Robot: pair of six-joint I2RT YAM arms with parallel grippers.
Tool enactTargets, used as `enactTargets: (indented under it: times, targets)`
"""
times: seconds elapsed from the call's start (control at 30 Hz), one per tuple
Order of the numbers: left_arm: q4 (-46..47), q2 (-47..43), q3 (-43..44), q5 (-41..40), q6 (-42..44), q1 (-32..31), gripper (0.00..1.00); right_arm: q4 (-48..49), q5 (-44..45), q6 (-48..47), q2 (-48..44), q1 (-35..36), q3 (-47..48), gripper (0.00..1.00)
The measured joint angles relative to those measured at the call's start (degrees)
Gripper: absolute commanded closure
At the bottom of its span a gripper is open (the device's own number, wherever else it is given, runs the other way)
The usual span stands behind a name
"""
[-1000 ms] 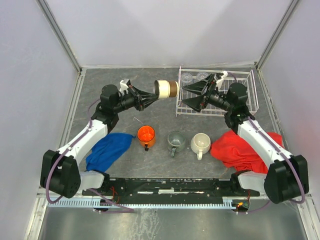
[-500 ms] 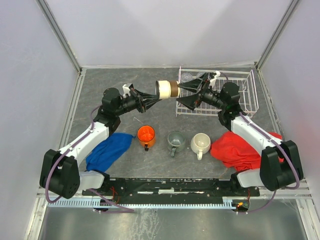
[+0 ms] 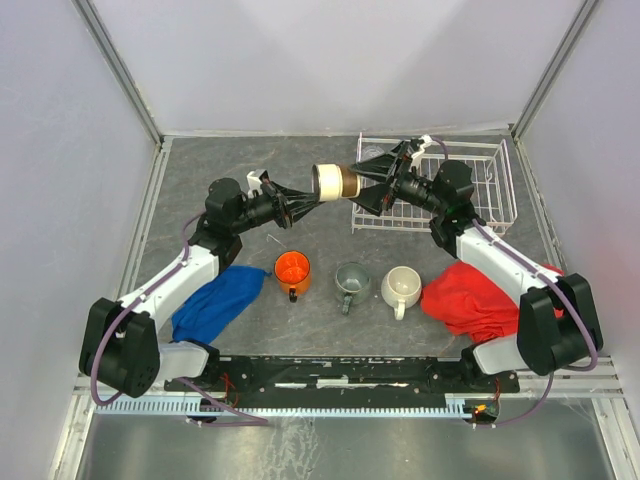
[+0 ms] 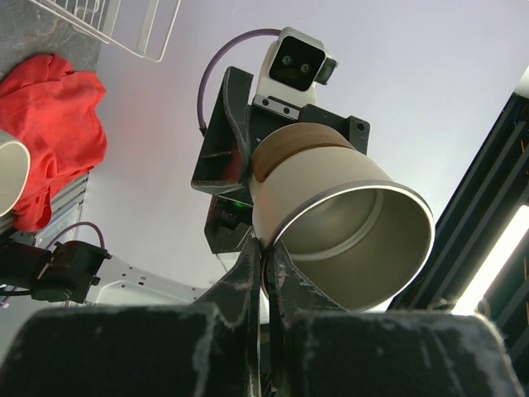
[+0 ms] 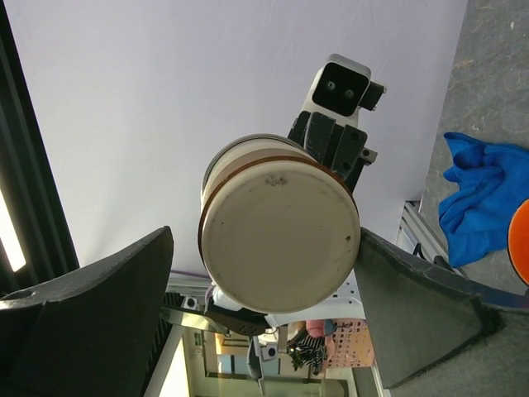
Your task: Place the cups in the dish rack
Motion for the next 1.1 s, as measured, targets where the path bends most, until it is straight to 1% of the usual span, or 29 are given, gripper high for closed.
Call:
enactTargets:
  times: [0.07,0.2,0.27,0.3,0.4,0.5,0.53,0.6,0.7,0.83,0.87,0.97,1.1]
  targets:
    - [0.13,0.0,-0.02,-0.02,0.0,0.0,0.97,0.0,-0.02,0.0,0.26,0.0,0.0,0.1]
    - [0.11,0.02,-0.02,0.02,0.0,0.0,0.97,0.26,0.02,0.17,1.11,0.02,0.0,0.13]
    - [0.13,0.02,-0.02,0.04,0.0,0.0,0.97,0.48,0.02,0.2,1.4,0.02,0.0,0.17]
    - [0.13,0.02,-0.02,0.07,0.0,0.0,0.97,0.72,0.04,0.22,1.53,0.04,0.0,0.21]
    - [0.17,0.13,-0.02,0.09,0.0,0.0,0.97,1.05,0.2,0.37,1.86,0.09,0.0,0.44]
    - [0.35,0.22,-0.02,0.11,0.0,0.02,0.97,1.07,0.24,0.39,1.97,0.2,0.0,0.58]
    - [0.48,0.28,-0.02,0.11,0.0,0.0,0.96,1.05,0.28,0.35,1.95,0.2,0.0,0.6]
    - [0.59,0.46,-0.02,0.11,0.0,0.02,0.87,0.94,0.42,0.2,1.95,0.2,0.0,0.62]
    - [0.39,0.5,-0.02,0.07,0.07,0.0,0.67,0.63,0.5,-0.2,1.92,0.2,0.0,0.67]
    - [-0.76,0.5,0.0,-0.02,0.31,0.02,0.41,-0.46,0.9,-0.98,1.57,0.2,0.0,0.7]
    - [-1.29,0.5,0.0,-0.02,0.61,0.07,0.37,-0.85,1.05,-1.2,1.38,0.2,0.0,0.7]
    - [-2.91,0.52,0.0,-0.04,1.44,0.39,0.31,-2.49,1.55,-2.19,0.42,0.11,0.0,0.71]
    - [-7.34,0.52,0.5,-0.07,4.02,1.79,0.27,-5.64,1.62,-4.66,-1.2,-1.33,0.0,0.71]
